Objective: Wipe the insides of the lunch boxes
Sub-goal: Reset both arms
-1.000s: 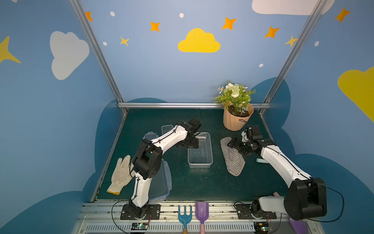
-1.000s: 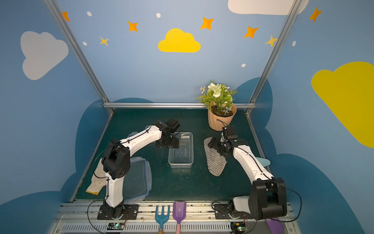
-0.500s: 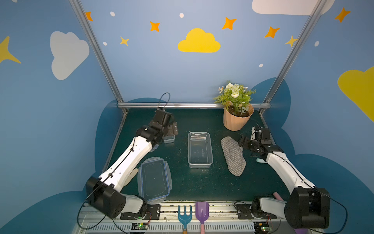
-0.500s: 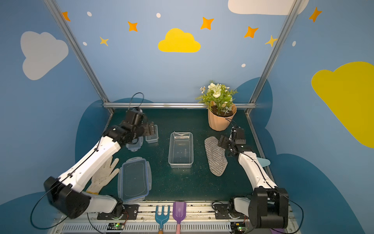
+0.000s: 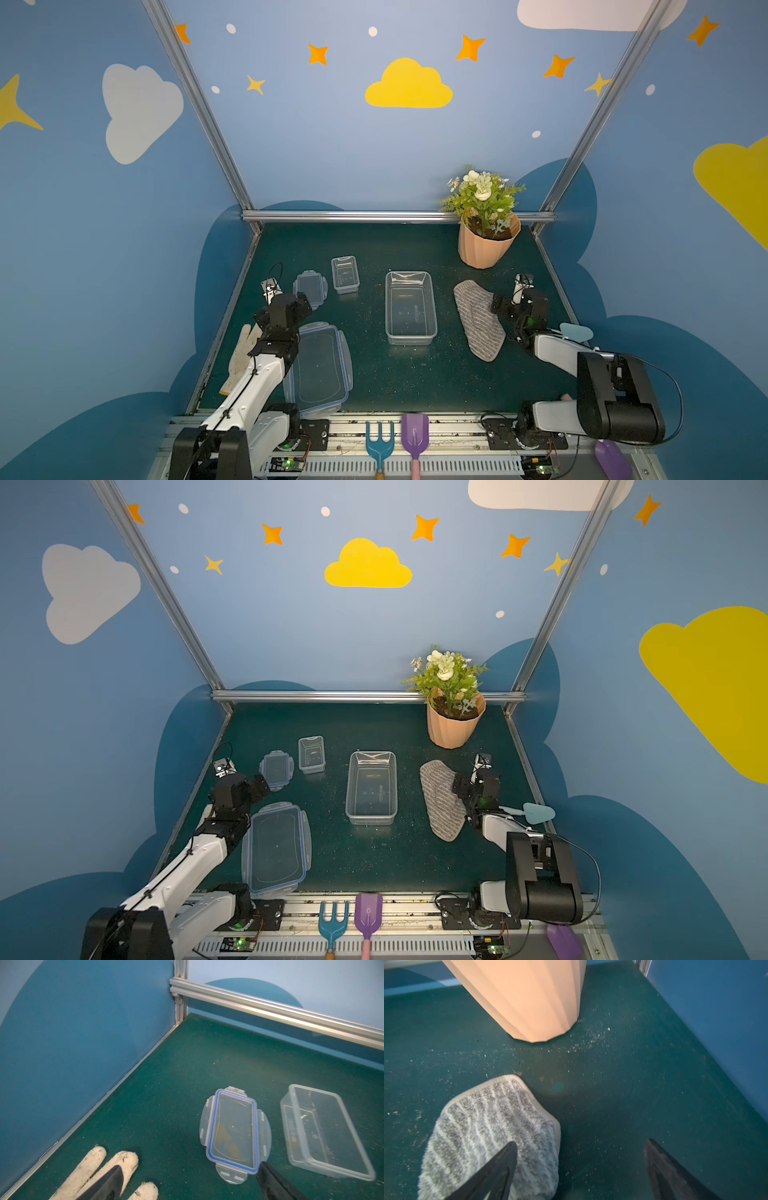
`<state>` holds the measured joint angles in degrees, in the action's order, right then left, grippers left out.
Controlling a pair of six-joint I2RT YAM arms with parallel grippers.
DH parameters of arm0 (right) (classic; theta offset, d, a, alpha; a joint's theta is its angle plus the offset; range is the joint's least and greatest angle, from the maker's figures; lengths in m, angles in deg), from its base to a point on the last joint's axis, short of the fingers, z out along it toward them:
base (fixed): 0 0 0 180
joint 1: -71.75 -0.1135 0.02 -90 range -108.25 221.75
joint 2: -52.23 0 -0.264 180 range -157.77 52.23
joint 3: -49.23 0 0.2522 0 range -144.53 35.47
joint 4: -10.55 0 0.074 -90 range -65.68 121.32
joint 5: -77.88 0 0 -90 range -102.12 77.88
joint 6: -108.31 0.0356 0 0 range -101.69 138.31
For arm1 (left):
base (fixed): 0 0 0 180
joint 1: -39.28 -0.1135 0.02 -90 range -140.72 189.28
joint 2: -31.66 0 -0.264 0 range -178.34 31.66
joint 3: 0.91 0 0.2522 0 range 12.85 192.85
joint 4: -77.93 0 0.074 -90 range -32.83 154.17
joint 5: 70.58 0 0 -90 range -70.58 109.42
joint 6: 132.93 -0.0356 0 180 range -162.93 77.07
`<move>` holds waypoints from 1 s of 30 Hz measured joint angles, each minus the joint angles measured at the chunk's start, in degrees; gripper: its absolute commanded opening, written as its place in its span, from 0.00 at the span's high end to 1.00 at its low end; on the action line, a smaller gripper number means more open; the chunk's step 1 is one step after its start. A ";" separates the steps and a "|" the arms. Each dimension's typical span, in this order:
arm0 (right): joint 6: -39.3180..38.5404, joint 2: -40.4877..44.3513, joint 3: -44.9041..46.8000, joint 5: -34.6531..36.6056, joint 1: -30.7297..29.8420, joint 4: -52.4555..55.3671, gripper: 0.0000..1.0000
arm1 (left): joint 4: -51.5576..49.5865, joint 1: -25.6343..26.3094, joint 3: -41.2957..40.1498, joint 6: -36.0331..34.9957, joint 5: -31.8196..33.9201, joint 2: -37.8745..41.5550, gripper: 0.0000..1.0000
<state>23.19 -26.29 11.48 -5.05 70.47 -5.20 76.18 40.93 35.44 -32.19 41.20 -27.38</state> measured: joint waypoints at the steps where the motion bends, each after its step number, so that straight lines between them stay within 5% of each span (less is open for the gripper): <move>1: -0.35 -0.37 0.48 0.00 -0.26 -2.03 0.07 | 2.34 -0.31 -0.57 -0.28 0.00 -1.51 0.00; 6: -2.19 -8.44 3.17 0.48 -1.86 -16.02 0.07 | 17.92 -1.20 -3.04 -1.49 -1.62 -12.92 0.00; 12: -3.91 -9.05 2.97 0.44 -3.48 -17.25 0.07 | 32.94 -1.75 -4.46 -2.58 -6.16 -28.26 0.00; 30: -3.82 -9.05 2.36 0.17 -2.67 -17.40 0.07 | 32.06 -1.92 0.90 -4.55 -12.15 -28.85 0.00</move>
<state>19.37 -35.34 13.84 -4.87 67.80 -22.60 108.25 39.01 36.34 -36.73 29.04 -56.23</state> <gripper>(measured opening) 0.930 0.998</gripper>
